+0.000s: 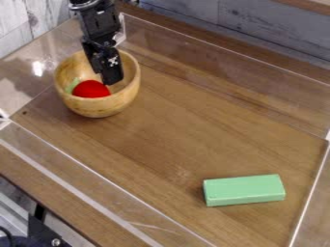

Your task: Move the red object to the right side of the table

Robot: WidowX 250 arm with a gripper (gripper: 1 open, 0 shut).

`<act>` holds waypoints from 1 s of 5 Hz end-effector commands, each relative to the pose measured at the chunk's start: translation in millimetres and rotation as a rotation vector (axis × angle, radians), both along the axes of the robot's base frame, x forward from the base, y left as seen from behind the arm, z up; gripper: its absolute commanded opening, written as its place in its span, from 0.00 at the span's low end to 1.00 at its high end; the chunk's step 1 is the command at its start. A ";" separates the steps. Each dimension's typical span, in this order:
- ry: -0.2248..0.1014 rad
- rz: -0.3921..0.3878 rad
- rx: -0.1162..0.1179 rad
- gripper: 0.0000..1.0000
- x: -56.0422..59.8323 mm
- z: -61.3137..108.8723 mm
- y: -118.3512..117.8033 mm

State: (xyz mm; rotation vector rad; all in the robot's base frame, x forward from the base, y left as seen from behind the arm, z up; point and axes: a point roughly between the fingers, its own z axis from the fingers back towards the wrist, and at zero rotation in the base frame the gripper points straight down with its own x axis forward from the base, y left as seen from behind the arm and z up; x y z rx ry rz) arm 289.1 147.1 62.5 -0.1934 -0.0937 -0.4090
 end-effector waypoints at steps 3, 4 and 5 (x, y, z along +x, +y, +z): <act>-0.039 0.008 0.003 1.00 -5.6 16.6 12.1; -0.037 0.073 -0.006 1.00 -8.7 28.9 16.5; -0.026 0.041 -0.002 1.00 -12.1 19.5 16.3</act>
